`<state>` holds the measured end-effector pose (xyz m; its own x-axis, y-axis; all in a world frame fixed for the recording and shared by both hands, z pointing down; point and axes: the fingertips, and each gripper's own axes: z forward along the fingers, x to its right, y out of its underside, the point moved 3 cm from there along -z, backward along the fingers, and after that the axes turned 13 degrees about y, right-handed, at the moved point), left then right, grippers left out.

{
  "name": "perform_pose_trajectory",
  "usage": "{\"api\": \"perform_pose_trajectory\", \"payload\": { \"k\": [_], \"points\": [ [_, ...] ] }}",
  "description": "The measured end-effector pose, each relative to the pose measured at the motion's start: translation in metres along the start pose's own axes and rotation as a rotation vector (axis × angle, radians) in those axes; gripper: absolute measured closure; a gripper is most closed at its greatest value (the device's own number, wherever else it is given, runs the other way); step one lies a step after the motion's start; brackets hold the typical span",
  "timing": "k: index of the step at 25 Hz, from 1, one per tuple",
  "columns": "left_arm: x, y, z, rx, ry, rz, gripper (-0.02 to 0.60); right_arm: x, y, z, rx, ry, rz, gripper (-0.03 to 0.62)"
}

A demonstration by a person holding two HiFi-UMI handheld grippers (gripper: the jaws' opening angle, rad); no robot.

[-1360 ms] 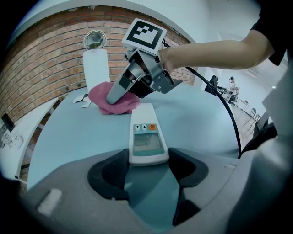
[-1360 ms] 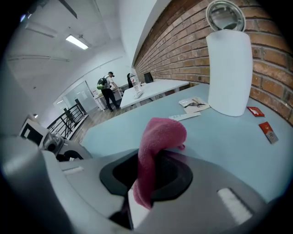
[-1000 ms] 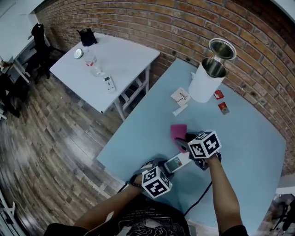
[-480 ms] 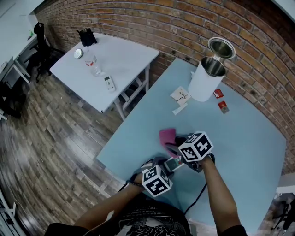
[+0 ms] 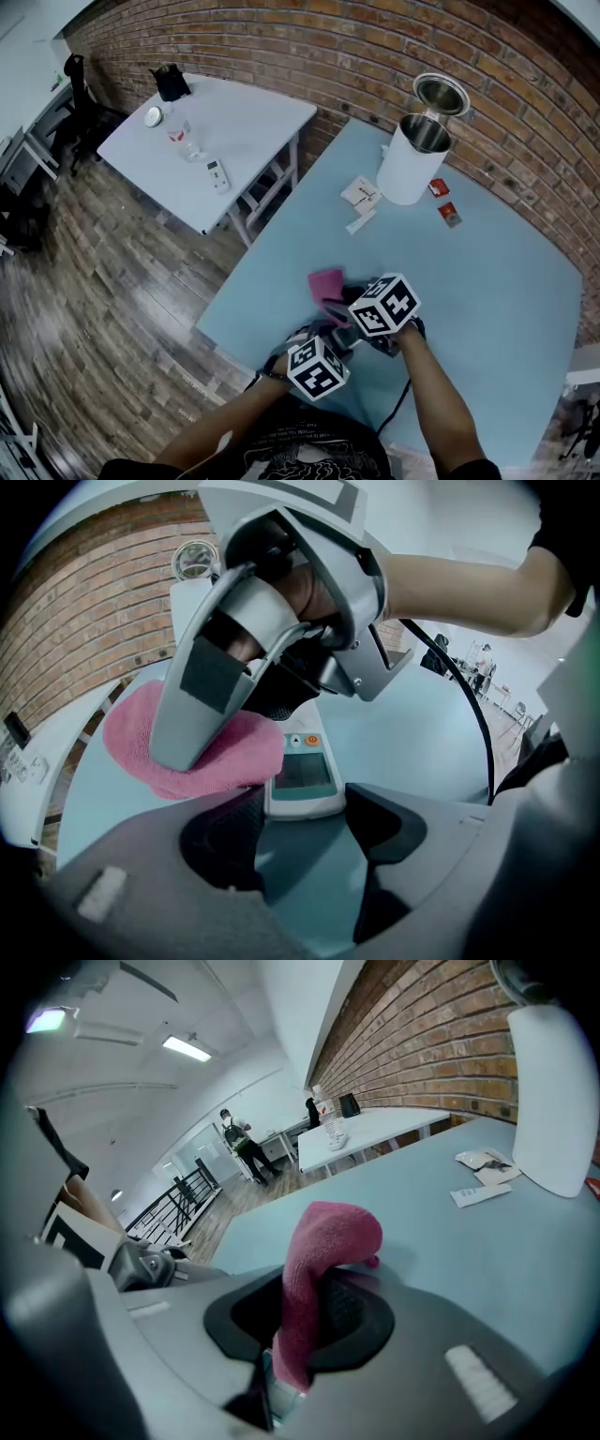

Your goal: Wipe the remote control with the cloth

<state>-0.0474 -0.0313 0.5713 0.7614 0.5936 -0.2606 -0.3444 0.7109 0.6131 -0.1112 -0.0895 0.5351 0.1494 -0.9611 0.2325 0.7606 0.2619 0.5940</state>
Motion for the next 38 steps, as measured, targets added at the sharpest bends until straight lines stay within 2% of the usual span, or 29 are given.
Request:
{"api": "perform_pose_trajectory", "payload": {
  "k": [4, 7, 9, 14, 19, 24, 27, 31, 35, 38],
  "points": [
    [-0.002, 0.002, -0.001, 0.016, -0.005, -0.005, 0.299, 0.006, -0.006, -0.008, 0.071, 0.057, 0.015, 0.528],
    [-0.002, 0.002, 0.000, 0.026, 0.008, -0.030, 0.301, 0.025, -0.012, -0.034, 0.207, 0.139, 0.115, 0.528],
    [-0.003, 0.001, -0.002, 0.055, 0.042, -0.089, 0.302, 0.042, -0.007, -0.058, 0.306, 0.197, 0.220, 0.528],
    [-0.010, -0.003, -0.010, 0.157, 0.163, -0.315, 0.302, 0.085, 0.022, -0.118, 0.499, 0.347, 0.452, 0.528],
    [-0.017, -0.004, -0.015, 0.215, 0.250, -0.457, 0.302, 0.098, 0.045, -0.151, 0.598, 0.417, 0.550, 0.528],
    [-0.005, -0.003, -0.016, 0.307, 0.444, -0.687, 0.302, 0.098, 0.064, -0.156, 0.628, 0.472, 0.599, 0.528],
    [0.003, -0.004, -0.018, 0.391, 0.589, -0.851, 0.302, 0.098, 0.066, -0.151, 0.631, 0.524, 0.577, 0.528],
    [0.011, -0.014, -0.028, 0.567, 0.808, -1.108, 0.302, 0.094, 0.060, -0.133, 0.616, 0.524, 0.531, 0.528],
    [0.002, -0.010, -0.040, 0.731, 0.984, -1.327, 0.299, 0.087, 0.051, -0.112, 0.611, 0.499, 0.491, 0.528],
    [-0.007, -0.002, -0.045, 0.833, 1.050, -1.434, 0.299, 0.083, 0.044, -0.096, 0.605, 0.483, 0.465, 0.528]
  ]
}}
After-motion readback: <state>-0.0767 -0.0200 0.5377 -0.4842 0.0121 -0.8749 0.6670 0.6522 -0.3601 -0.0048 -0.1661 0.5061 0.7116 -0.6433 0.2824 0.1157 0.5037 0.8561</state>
